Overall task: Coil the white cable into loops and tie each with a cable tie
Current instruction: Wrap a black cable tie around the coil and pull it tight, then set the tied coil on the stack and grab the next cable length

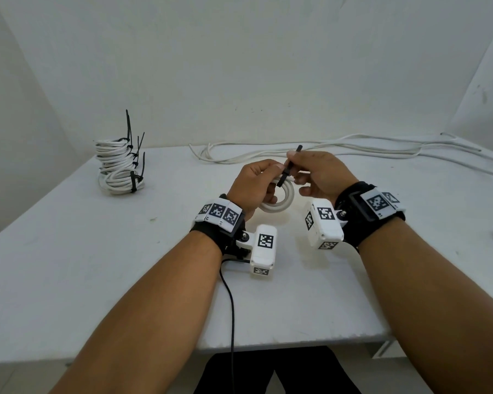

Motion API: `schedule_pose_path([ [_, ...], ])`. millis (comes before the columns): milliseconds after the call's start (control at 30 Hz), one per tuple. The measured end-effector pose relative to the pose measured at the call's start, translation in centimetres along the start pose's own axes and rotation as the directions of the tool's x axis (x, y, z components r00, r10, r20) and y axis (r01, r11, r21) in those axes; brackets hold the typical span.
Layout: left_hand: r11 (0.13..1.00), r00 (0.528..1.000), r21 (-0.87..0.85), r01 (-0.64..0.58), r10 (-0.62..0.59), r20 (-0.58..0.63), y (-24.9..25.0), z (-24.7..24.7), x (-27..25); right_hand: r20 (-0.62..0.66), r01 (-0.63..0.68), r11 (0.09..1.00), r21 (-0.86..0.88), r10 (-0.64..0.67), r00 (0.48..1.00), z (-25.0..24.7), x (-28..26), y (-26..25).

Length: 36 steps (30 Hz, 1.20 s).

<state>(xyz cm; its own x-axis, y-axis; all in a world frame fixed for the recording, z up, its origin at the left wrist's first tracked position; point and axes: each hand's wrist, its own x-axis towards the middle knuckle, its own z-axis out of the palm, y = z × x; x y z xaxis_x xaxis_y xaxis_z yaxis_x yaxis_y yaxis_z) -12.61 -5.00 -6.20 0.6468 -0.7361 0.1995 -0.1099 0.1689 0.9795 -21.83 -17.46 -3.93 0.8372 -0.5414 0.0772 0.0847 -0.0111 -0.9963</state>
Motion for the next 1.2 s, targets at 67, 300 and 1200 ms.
schedule_pose_path([
  [67, 1.0, 1.0, -0.023, 0.006, -0.006, 0.006, 0.1, -0.1, 0.0, 0.035, 0.023, 0.999, -0.036, -0.021, 0.999, 0.2, 0.0, 0.1],
  [300, 0.999, 0.99, 0.025, 0.042, -0.045, 0.132, 0.5, -0.1, -0.1, -0.049, 0.074, 0.993, -0.089, -0.079, 0.996, -0.4, 0.7, 0.2],
  [1200, 0.949, 0.912, 0.287, -0.128, 0.227, -0.343, 5.8, -12.6, -1.0, -0.085, -0.158, 0.166, -0.973, 0.382, 0.92, 2.8, 2.2, 3.5],
])
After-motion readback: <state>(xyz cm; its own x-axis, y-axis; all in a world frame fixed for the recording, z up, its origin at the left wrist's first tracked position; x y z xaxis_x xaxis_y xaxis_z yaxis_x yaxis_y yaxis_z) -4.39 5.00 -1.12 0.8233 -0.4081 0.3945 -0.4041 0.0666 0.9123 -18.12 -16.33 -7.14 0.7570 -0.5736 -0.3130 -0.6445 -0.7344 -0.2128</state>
